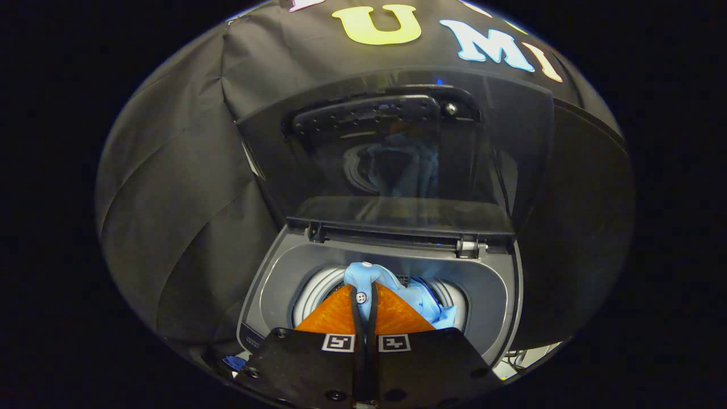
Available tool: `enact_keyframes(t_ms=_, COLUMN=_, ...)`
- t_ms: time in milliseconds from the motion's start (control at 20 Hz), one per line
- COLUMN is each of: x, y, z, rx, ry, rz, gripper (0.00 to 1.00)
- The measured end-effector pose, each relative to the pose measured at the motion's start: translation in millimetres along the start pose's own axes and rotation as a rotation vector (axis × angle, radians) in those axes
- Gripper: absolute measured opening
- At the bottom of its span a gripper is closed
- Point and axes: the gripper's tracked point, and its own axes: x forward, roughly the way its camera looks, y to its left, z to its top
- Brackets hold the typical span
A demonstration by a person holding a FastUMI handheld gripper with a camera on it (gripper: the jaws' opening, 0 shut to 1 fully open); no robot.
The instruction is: Put the clothes into the washing machine and then close the washing machine lid.
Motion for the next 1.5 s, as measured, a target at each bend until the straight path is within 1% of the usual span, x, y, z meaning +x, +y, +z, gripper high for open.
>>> enact_keyframes(t_ms=250, x=3.2, y=-6.7, z=-10.3, rx=-0.013, ry=0.026, rz=-0.018, gripper=0.01)
enact_keyframes(t_ms=650, x=3.0, y=-10.0, z=-14.9, rx=-0.009, ry=0.042, rz=-0.025, gripper=0.01)
enact_keyframes(t_ms=750, x=9.7, y=-10.7, z=-24.2, rx=0.003, ry=0.08, rz=-0.024, gripper=0.02)
enact_keyframes(t_ms=800, x=9.3, y=-8.8, z=-28.2, rx=0.029, ry=0.111, rz=-0.013, gripper=0.06)
enact_keyframes(t_ms=850, x=8.2, y=-8.3, z=-27.0, rx=0.046, ry=0.121, rz=-0.012, gripper=0.36)
enact_keyframes(t_ms=950, x=8.3, y=-13.8, z=-20.0, rx=0.046, ry=0.096, rz=-0.04, gripper=0.97)
enact_keyframes(t_ms=1050, x=6.4, y=-10.4, z=-19.7, rx=0.031, ry=0.095, rz=-0.032, gripper=0.98)
enact_keyframes(t_ms=1250, x=3.4, y=-8.9, z=-13.7, rx=0.015, ry=0.079, rz=-0.033, gripper=0.98)
enact_keyframes(t_ms=1500, x=-5.3, y=-7.4, z=-3.8, rx=-0.045, ry=0.045, rz=-0.037, gripper=0.98)
